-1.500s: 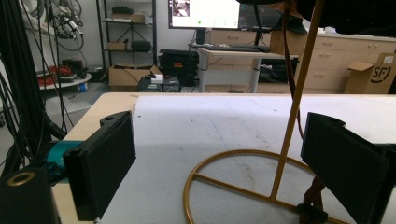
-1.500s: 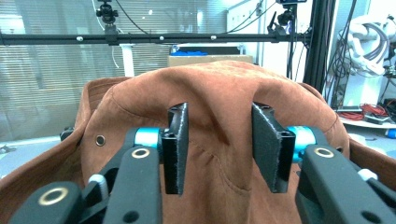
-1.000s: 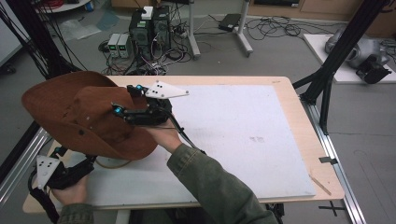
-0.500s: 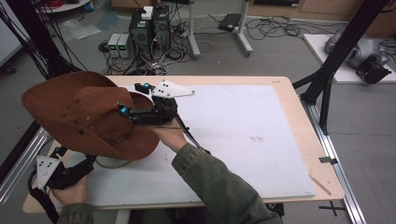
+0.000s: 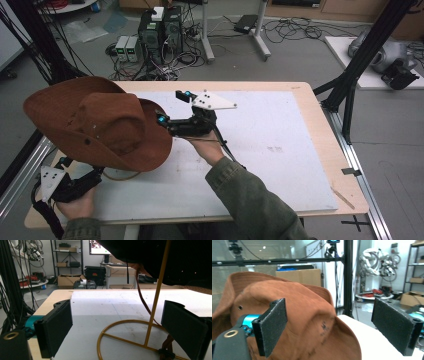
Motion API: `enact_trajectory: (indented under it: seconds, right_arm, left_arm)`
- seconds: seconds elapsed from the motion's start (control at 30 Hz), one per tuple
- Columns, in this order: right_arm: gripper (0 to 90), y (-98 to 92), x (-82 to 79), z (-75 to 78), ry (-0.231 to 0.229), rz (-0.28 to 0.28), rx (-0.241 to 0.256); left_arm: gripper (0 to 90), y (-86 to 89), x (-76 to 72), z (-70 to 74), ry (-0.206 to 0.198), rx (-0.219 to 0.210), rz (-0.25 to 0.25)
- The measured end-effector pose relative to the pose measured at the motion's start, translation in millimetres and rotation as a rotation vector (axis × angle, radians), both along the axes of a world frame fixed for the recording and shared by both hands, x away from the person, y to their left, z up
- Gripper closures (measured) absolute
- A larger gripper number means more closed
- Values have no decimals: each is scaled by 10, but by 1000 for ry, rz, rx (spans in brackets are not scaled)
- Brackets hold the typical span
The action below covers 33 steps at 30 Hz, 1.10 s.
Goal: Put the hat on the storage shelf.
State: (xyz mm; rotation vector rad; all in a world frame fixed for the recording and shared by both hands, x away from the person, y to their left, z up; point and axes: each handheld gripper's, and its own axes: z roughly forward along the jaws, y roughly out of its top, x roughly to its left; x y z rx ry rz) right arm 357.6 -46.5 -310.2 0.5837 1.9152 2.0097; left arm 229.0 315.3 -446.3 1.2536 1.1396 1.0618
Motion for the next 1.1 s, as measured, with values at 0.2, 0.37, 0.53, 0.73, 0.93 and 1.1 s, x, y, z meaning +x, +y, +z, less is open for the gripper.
enact_trajectory:
  seconds: [0.2, 0.37, 0.53, 0.73, 0.93, 1.1]
  right_arm:
    - [125, -224, 5, -134, 10, -48, 8]
    - [124, -403, -19, -240, 8, -83, 4]
    - [123, -580, -41, -316, -10, -125, -38]
    - [113, -873, -96, -416, -21, -189, -62]
    - [114, -1328, -204, -640, -14, -295, -55]
    - [114, -1567, -222, -748, 23, -362, -47]
  left_arm:
    - [104, -10, 4, 1, 1, 1, -1]
    - [104, -21, 5, -2, 3, 1, -4]
    - [104, -31, 14, -3, 1, 0, -5]
    - [104, -35, 14, -3, 2, -4, -11]
    - [104, -46, 21, 4, -3, -11, -11]
    - [104, -62, 40, 5, -1, -13, -15]
